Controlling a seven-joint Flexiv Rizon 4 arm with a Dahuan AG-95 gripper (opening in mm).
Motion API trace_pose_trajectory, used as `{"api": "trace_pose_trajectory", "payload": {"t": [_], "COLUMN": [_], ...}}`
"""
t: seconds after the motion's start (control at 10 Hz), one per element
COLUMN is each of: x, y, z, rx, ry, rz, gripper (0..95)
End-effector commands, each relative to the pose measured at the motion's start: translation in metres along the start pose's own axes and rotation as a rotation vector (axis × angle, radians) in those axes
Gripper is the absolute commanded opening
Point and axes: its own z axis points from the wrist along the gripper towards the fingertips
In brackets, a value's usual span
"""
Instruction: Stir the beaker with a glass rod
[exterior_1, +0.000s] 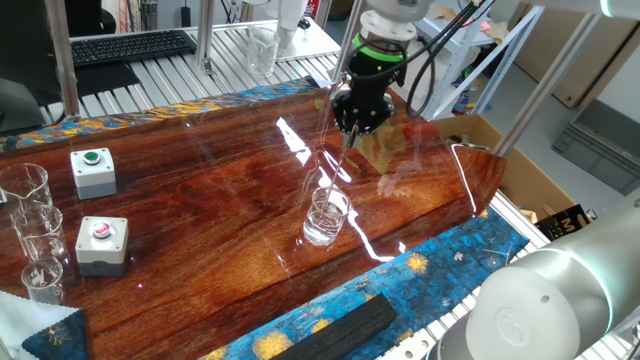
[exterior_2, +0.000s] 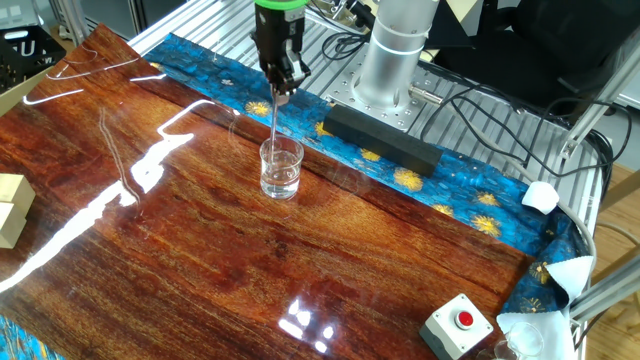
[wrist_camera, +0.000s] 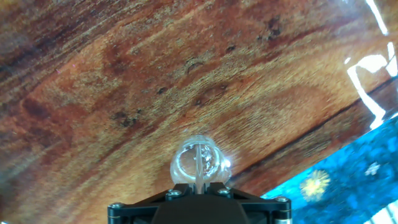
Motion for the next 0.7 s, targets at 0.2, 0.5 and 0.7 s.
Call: {"api": "trace_pose_trajectory", "payload": {"t": [0.2,0.5,0.7], "x": [0.015,0.028,0.033], "y": [-0.009,-0.015,-0.014], "z": [0.004,0.008,0.005], "rx": [0.020,0.009,-0.060], "ry": [0.019,0.054,0.090], "rz": [0.000,0.011,0.058], "gripper": [0.0,0.0,0.0]}}
